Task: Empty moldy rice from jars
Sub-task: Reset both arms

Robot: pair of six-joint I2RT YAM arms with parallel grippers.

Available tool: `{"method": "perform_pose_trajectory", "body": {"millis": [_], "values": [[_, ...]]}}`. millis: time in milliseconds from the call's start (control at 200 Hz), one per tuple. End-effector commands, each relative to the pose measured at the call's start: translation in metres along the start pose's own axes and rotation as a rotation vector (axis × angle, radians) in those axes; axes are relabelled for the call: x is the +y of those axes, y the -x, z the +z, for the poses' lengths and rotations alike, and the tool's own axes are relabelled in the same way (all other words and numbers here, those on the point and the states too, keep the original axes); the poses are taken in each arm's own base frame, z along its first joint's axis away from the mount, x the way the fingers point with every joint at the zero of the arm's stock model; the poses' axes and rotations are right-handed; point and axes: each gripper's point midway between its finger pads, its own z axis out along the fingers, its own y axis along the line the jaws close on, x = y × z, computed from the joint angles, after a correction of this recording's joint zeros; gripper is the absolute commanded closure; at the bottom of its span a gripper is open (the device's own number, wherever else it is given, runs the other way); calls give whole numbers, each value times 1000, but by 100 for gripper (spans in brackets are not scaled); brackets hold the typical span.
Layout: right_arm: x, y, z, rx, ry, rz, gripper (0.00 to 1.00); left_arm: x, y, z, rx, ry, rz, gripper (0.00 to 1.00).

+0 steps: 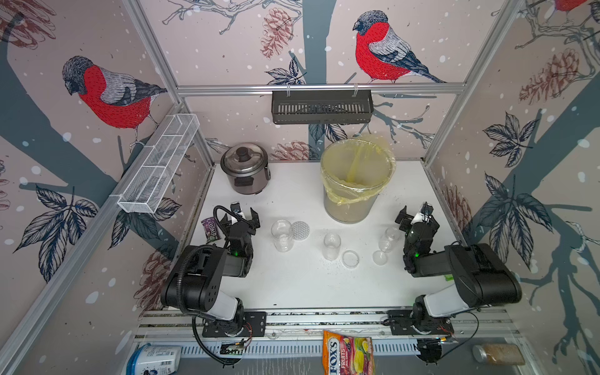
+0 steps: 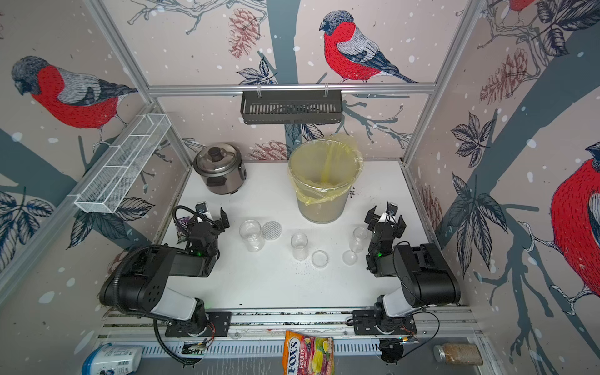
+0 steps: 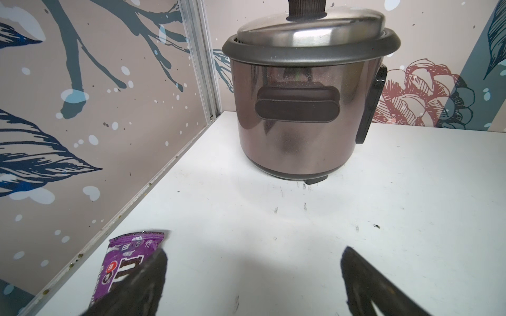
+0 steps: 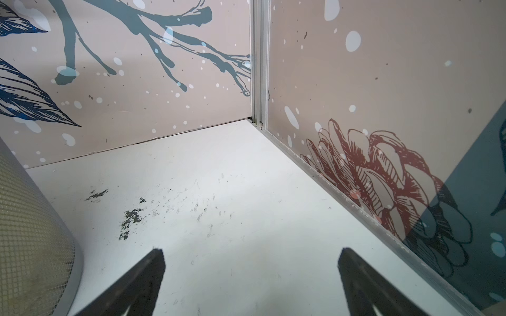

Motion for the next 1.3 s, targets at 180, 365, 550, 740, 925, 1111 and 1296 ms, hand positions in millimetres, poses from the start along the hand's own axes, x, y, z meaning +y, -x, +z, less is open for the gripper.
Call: {"method": "perform_pose_trajectory", "body": {"millis": [180,365,550,740,925,1111,1296], "values": [[1,4,1,-10,2,5,0,1,8,1,-29,7,-26,3],[1,4,1,-10,1,6,0,2,8,2,-29,10,-26,3],[0,4,0,-13,2,5,0,2,8,1,-29,10,-26,3],[-1,10,-15,-69,24,13,0,1,9,-1,-39,-2,-22,3],[-4,15,-28,-118,46,27,0,-5,14,-20,-102,-77,-18,3],[-3,15,-27,-114,45,25,0,-17,14,-21,-96,-150,11,3],[-3,14,-27,-113,46,24,0,-20,10,-11,-58,-146,21,3]]}}
